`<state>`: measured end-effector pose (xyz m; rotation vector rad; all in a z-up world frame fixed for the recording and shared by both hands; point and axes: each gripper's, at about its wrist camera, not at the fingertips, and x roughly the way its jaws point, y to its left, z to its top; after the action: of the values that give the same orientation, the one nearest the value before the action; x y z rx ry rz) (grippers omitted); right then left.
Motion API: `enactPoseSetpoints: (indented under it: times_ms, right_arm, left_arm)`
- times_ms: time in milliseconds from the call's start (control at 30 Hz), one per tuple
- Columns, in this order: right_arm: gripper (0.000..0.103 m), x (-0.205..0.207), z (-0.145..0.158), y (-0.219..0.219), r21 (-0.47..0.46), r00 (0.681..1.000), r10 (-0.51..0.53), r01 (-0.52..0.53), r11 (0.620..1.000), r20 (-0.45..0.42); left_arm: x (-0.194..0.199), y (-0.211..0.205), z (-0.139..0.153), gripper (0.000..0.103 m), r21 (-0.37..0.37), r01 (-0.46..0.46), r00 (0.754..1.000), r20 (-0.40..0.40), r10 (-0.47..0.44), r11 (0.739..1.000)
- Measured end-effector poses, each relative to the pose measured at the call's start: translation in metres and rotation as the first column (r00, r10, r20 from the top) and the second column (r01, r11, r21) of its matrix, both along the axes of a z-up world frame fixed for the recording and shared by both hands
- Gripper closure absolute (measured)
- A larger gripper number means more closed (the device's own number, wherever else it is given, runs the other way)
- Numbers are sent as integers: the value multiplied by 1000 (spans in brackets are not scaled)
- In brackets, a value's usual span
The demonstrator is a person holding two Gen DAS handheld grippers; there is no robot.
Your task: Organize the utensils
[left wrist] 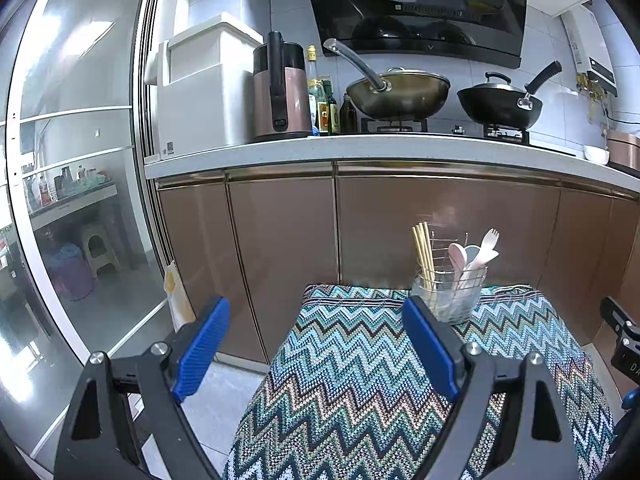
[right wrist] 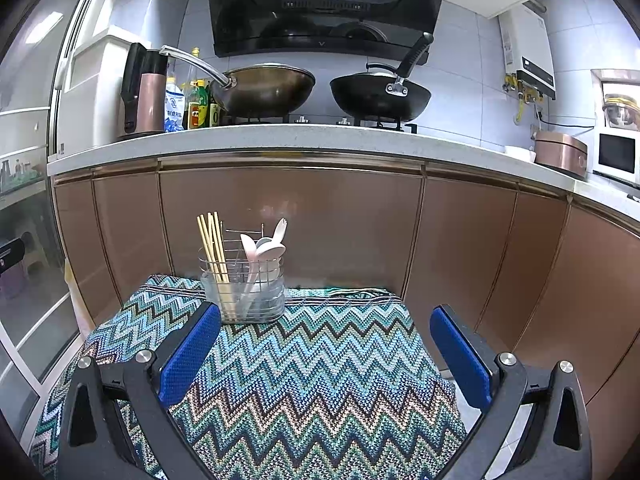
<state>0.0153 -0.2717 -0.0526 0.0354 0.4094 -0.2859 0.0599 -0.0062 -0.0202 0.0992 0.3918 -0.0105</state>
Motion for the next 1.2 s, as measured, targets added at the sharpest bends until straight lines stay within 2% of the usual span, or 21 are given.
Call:
enactPoseSetpoints:
  times_ms: [567,1200]
  right_arm:
    - [0,-3,0,-3,3,1000,-4,4,1000,5]
    - [0,-3,-3,-5,5,1000,-12,12,1000,-4]
  left_arm:
    - [-1,1,1,16,8,3,1000,-1,-3,1000]
    - [5,5,-2,16,8,4,999,-35,-4,1000]
